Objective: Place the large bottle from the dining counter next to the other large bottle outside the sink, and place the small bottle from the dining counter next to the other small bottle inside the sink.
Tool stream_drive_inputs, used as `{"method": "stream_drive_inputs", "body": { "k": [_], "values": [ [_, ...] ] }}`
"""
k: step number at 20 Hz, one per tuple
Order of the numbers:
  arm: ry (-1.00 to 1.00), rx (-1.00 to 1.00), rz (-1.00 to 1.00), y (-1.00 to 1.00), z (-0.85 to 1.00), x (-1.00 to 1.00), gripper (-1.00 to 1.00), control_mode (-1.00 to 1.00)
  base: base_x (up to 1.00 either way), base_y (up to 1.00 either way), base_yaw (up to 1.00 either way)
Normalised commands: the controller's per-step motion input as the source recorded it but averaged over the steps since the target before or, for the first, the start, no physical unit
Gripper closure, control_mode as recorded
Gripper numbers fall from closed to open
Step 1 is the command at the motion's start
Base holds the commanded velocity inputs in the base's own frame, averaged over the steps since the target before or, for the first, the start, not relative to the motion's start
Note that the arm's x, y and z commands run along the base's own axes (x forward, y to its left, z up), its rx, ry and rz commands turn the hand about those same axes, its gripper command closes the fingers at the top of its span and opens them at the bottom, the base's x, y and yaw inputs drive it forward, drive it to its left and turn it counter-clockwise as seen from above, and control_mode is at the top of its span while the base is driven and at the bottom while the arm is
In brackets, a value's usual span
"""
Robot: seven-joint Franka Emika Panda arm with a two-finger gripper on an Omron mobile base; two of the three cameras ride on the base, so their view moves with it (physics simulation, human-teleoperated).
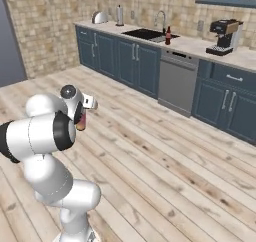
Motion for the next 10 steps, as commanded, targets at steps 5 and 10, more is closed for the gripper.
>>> {"method": "stream_drive_inputs", "body": {
  "k": [5,10],
  "values": [
    [0.00,0.00,0.00,0.00,0.00,0.00,1.00,1.00,1.00,0.01,-0.11],
    [0.00,0.00,0.00,0.00,0.00,0.00,1.00,1.00,1.00,0.03,-0.11]
  ]
}}
